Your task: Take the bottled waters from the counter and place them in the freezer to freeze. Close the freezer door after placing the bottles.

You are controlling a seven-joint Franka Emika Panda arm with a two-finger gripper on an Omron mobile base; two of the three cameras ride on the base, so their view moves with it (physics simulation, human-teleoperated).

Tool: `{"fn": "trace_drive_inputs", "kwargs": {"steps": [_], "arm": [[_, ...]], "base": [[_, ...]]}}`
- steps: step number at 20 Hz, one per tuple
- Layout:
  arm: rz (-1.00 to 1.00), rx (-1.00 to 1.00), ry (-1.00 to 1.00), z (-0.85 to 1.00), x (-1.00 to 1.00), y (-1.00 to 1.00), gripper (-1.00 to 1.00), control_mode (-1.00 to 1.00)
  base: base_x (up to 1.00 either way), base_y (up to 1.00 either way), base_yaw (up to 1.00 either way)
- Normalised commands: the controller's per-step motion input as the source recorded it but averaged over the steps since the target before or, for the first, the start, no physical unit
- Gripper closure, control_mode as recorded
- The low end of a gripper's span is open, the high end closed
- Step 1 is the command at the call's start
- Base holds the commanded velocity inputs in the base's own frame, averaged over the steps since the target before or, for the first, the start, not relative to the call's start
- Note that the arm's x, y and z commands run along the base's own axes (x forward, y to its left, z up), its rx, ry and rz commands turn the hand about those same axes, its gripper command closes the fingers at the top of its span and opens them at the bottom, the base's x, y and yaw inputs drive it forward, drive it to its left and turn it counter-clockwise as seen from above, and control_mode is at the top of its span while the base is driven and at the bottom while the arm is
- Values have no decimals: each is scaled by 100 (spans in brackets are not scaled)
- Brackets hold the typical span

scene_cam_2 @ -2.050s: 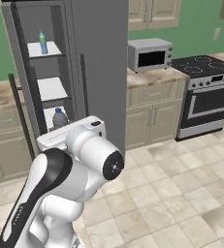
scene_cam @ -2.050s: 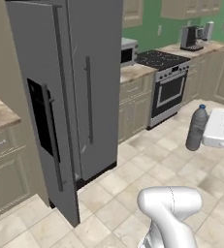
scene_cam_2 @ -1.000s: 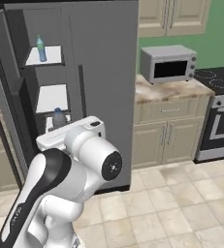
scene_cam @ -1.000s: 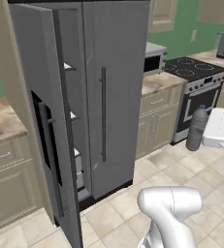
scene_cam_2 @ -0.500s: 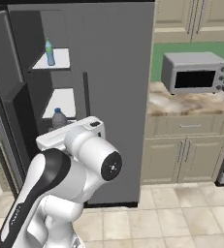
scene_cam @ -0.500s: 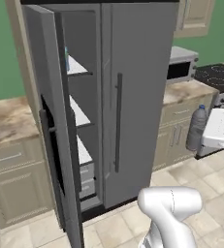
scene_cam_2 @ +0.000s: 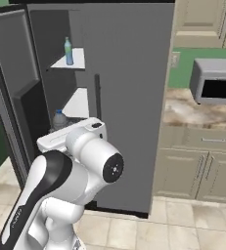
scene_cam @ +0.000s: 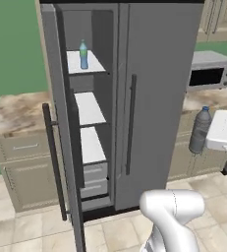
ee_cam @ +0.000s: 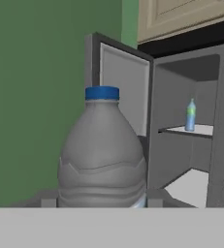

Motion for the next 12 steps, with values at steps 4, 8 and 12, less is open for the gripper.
{"fn": "trace_drive_inputs", "kwargs": {"steps": [4, 8, 12], "arm": [[0, 0, 0, 0, 0, 0, 100, 100], [0, 0, 0, 0, 0, 0, 100, 100], [0, 0, 0, 0, 0, 0, 100, 100]], "base": [[34, -39, 39], [35, -20, 33], [35, 0, 26]]}}
